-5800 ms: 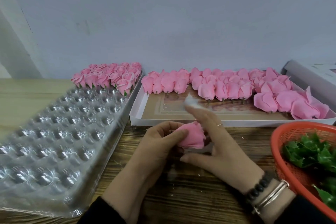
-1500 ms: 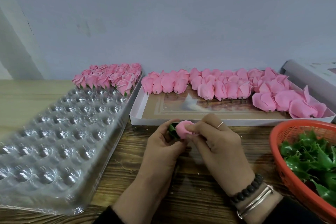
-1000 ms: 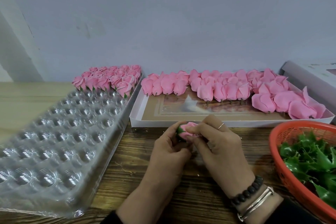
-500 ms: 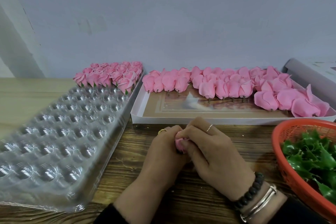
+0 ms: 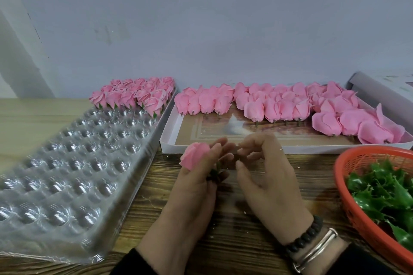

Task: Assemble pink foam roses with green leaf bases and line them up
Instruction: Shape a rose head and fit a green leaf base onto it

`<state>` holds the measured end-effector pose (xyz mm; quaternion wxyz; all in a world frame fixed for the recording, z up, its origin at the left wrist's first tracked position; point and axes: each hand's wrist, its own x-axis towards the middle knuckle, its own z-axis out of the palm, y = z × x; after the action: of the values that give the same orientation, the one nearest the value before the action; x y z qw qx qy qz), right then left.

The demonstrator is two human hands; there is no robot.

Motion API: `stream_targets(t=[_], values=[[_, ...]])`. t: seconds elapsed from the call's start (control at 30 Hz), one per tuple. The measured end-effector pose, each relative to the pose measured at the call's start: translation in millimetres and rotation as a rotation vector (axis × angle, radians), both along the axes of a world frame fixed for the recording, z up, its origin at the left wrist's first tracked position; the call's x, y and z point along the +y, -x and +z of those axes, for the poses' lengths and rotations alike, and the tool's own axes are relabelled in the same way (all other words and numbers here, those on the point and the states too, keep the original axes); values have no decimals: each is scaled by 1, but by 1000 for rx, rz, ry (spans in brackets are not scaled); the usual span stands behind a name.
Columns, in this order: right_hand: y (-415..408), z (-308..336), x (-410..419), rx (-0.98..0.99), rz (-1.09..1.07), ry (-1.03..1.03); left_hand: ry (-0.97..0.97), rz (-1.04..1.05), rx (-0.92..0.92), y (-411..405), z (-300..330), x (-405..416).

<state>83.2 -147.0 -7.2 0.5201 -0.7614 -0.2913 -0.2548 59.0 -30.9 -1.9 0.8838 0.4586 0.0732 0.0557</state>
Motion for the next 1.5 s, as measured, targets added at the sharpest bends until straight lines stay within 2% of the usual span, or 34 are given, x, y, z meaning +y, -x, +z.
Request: stream_targets(t=[0.1,0.2,0.37,0.47,0.6,0.67,0.77,0.9,0.97,1.07,1.2,1.37,1.5], values=[[4,-4,7,24,37,102,158,21,43,-1,4,-2],[9,-4,13,55,96,174,204,-27,55,2,5,-7],[9,-4,12,42,22,199,249,-123,51,6,2,-14],[10,0,10,170,51,96,291,-226,19,5,3,-7],[8,7,5,494,381,-146,266,-227,20,4,2,-3],[8,7,6,555,427,-181,247,-181,38,4,3,-6],[8,0,10,521,313,-109,253,-88,83,2,4,-9],[11,-3,12,363,133,68,204,-39,59,3,3,-13],[11,-1,11,367,123,39,200,-109,29,4,2,-11],[9,4,8,498,249,-103,218,-239,-26,4,2,-5],[8,7,6,568,351,-112,200,-185,27,3,4,-6],[11,0,12,472,224,-40,146,-47,53,3,3,-12],[6,-1,9,516,192,-112,159,-135,-10,3,2,-8]])
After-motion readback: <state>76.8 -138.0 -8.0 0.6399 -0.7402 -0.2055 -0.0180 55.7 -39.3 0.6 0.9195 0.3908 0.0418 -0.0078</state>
